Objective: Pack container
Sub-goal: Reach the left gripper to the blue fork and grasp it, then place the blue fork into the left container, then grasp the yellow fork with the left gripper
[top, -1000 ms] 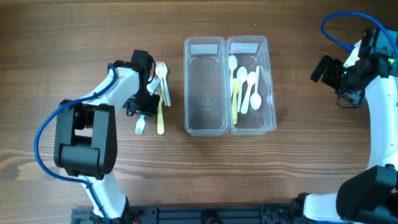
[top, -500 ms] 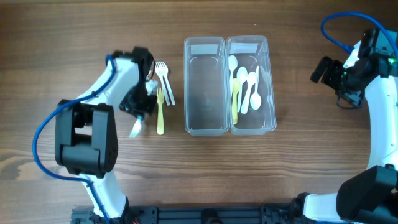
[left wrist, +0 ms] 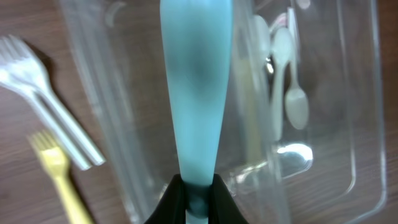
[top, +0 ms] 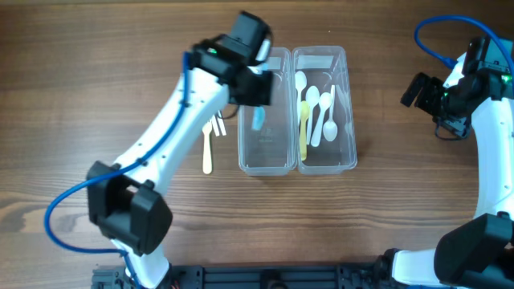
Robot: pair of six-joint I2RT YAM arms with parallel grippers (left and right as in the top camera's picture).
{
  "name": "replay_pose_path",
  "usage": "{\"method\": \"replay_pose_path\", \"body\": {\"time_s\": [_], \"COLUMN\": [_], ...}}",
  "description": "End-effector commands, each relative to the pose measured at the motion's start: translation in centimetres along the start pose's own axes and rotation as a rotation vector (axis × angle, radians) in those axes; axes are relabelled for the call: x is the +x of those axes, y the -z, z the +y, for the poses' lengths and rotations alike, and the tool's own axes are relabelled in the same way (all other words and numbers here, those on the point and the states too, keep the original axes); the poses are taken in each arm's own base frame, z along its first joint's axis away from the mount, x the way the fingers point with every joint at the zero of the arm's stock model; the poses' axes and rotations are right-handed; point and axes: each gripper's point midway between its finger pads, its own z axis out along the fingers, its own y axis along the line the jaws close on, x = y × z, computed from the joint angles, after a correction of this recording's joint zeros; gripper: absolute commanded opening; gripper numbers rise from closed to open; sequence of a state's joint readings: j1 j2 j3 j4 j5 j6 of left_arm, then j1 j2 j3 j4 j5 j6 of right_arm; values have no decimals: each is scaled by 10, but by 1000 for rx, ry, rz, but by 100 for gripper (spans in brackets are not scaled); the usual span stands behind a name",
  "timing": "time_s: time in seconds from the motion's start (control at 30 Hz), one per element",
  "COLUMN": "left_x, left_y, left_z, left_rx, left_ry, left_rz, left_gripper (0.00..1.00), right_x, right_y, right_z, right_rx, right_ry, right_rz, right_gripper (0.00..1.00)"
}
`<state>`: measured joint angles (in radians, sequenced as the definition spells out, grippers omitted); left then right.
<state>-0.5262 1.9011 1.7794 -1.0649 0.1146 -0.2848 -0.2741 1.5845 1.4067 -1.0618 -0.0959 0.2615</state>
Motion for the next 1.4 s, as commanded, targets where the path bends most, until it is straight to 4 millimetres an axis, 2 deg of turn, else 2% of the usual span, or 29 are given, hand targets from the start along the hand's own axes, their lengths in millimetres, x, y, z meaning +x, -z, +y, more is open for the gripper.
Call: {"method": "replay_pose_path", "body": {"time_s": [0.0,0.03,0.1,0.17,0.23,0.27,0.33,0.43,0.5,0.53,0.57,0.63,0.7,0.83,0.93,1.03,1.37], "left_x": [9,13,17,16,7,1,-12,-15,-11,-6,-1,10,23,53,79,96,118], "left_y": [-44,-56,-67,-67,-50,-35,7,40,60,66,68,62,45,-8,-40,-61,-96], "left_z": [-5,-6,-8,-11,-13,-13,-10,0,29,53,67,88,112,139,146,151,161], "left_rx": [-54,-55,-44,-26,-14,-7,9,3,-93,-177,-220,-260,-288,-263,-246,-243,-242], "left_ry": [137,142,143,132,134,136,96,34,34,60,78,121,193,254,264,265,262], "left_rz": [63,86,115,112,82,61,4,-37,-47,-31,-12,45,91,164,205,218,217], "left_gripper": [4,4,6,13,24,40,53,56,56,53,52,50,50,56,56,56,46], "right_x": [2,2,2,2,3,3,3,3,3,3,3,3,3,3,3,3,5], "right_y": [-4,-4,-4,-4,-4,-4,-4,-4,-4,-4,-4,-4,-4,-4,-4,-4,-4], "right_z": [-3,-3,-3,-3,-3,-3,-3,-3,-3,-3,-3,-3,-3,-3,-3,-3,-3], "right_rx": [14,13,13,10,10,11,11,11,11,10,10,10,10,10,11,10,13], "right_ry": [-4,-5,-6,-6,-6,-6,-5,-5,-6,-6,-6,-6,-6,-6,-6,-6,-7], "right_rz": [11,10,11,13,14,15,15,14,14,14,14,14,14,14,14,14,22], "right_gripper": [100,100,100,100,100,100,100,100,100,100,100,100,100,100,100,100,100]}}
